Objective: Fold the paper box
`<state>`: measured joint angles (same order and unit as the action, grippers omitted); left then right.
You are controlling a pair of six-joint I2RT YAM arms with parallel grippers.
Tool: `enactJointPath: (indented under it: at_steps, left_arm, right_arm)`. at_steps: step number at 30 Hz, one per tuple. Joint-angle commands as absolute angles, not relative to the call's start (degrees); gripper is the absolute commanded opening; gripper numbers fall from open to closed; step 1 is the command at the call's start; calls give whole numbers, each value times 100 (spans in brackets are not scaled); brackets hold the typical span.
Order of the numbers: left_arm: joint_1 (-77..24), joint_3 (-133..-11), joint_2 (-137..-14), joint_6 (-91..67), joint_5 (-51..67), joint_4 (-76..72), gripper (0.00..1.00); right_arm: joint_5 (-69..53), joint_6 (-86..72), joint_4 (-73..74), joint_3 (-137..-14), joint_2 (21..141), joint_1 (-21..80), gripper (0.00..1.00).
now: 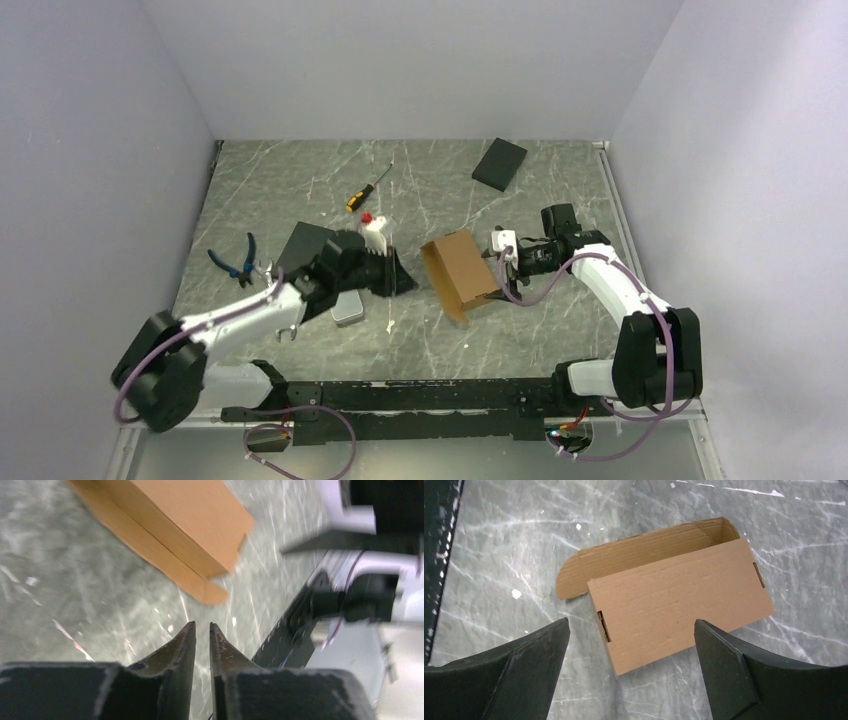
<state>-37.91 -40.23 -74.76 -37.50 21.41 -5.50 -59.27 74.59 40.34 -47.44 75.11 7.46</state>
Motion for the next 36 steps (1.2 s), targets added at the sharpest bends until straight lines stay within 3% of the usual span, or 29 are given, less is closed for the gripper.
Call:
enactJointPath:
  at_steps: [1,4,9,11,12,19,28,36]
  left_arm:
    - [-4980,-3367,-6249,-2637,980,-1211,24]
    - [-5396,-2905,-5685,-2380,439,-1482,36]
    - [-5397,-2164,-4949,-2399,53,-2251,74]
    - [-5401,-1836,-4695,-2635,-180,-2542,96]
    - [-5397,-1679,-4579,-2719,-300,-2717,99]
    - [-5397,-1276,-4351,-2761,-58,-2905,100]
    - [-5443,-1880,-5584,-2370,602,-2903,100]
    - [-6844,-2367,-6370,-501,-888,-2990,100]
  right_arm:
    - [-6067,9058,4464,-4613,7418,704,99]
    - [-6012,9368,4715,-4666,7472,661,99]
    - [-6116,9902,5414,-4963,7724,504,96]
    - [-6119,9887,5413,-4962,7713,419,96]
    - [-6097,9872,5411,-4962,7695,378,96]
    - [-5934,9721,5528,-5033,7664,229,96]
    - [-5948,9910,5724,-5036,7768,106,96]
    - [-5983,10038,5896,-5075,7889,105,95]
